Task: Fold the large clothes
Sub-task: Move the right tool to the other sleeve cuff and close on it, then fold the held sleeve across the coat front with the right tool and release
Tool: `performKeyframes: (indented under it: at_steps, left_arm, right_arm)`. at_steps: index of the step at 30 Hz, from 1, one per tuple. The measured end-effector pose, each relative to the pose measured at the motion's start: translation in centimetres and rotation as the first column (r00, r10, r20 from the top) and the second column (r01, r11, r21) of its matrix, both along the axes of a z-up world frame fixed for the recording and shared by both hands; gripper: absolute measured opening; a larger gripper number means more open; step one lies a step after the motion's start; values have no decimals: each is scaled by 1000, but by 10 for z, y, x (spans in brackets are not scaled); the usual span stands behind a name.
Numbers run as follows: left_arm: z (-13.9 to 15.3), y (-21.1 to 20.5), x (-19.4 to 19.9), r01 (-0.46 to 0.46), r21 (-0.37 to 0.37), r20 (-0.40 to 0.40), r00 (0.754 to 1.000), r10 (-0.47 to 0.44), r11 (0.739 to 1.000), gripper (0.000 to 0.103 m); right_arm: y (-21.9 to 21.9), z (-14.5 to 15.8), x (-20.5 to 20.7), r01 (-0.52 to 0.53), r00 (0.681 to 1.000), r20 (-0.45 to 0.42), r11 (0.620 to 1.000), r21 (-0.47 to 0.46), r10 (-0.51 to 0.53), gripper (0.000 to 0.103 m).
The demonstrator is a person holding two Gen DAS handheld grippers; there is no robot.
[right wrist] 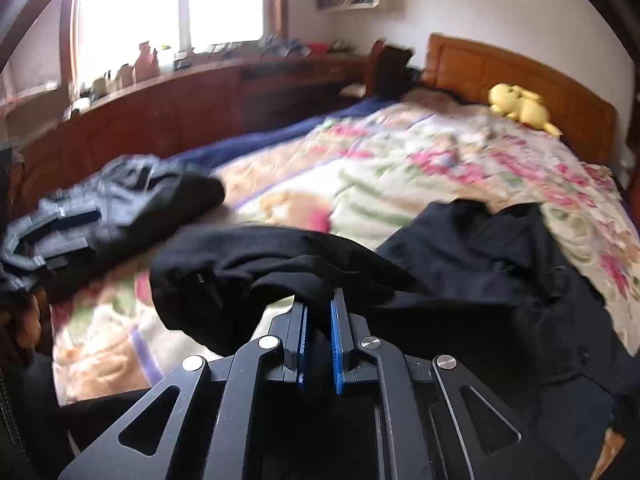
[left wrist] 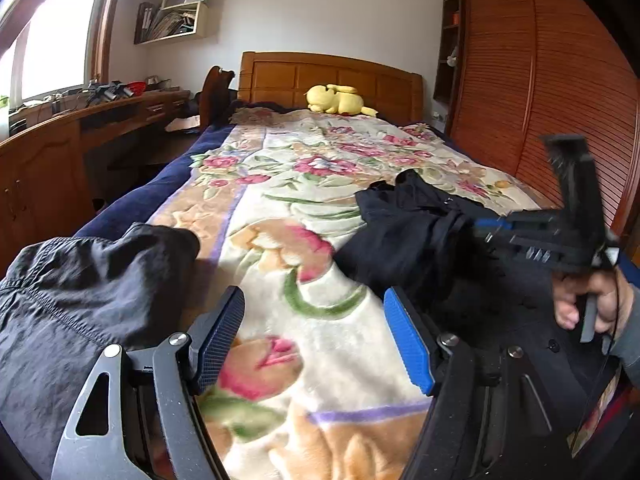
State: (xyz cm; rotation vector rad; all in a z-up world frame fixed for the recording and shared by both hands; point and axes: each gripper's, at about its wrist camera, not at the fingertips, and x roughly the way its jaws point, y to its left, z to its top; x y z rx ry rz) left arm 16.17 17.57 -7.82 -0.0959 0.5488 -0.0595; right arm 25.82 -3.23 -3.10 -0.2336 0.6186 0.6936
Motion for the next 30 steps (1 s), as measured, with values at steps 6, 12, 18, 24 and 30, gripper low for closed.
performKeyframes:
  at_steps: [6,12,18,24,30]
  left_arm:
    - [7,-23,7,45,-12,18,999,-45,999,73]
    - [10,-57,17,114,-1,21,993,-114,994,73]
    - [17,-91,28,175,-21,34,984,-174,984,73]
    - [11,-119,38,219,-37,22,976,-219,975,74]
    - [0,-145,48,252,-23,-10,968,-252,967,74]
  right_arm:
    - [-74,26,-25,146,987,55,984,107,-152,9]
    - [-154,-5,-52,311,950,7,946,94,-313,10]
    - [-193,-42,-63,411,909,-82,911,24,-408,10]
    - [-202,-58,-70,479,869,-87,872,-99,-488,44]
    - [-203,-36,-92,490,867,-50,866,-98,-496,45]
